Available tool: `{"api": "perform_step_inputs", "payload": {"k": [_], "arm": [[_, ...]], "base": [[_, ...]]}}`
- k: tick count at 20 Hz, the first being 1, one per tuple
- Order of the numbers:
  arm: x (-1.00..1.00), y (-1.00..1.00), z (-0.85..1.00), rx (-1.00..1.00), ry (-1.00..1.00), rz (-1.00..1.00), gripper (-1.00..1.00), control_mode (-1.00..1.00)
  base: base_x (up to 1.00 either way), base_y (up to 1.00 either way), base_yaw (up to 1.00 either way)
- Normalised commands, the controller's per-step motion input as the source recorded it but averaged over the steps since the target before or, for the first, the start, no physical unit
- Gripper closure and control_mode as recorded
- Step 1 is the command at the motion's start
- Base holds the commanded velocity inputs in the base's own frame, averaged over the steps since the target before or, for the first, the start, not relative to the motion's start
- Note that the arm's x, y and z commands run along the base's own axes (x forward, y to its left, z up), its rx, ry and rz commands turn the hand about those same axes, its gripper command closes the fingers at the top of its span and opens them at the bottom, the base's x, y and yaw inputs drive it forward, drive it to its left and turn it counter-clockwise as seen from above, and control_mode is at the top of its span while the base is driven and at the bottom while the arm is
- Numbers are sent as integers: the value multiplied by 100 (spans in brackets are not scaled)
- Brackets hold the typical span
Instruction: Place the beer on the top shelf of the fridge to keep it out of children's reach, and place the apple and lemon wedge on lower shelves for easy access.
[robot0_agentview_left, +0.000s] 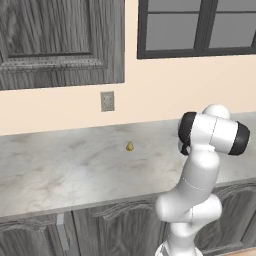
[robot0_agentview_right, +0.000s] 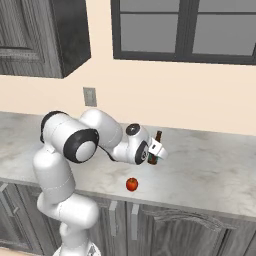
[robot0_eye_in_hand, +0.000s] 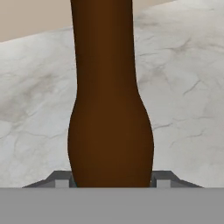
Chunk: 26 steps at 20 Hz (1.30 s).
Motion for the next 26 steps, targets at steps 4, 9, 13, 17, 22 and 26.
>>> {"api": "perform_step_inputs", "payload": {"k": [4,9,13,17,22,26], "arm": [[0,-1,0,0,0,3,100,-100],[-19,0,27,0,-5,3,100,-100],[-44,3,75,4,-16,1,100,-100],[-67,19,99,0,-24,4,100,-100],[-69,61,100,0,-8,10,100,-100],[-74,77,100,0,-1,22,100,-100]], "base": [[0,0,0],[0,0,0],[0,0,0],[0,0,0],[0,0,0],[0,0,0]]}}
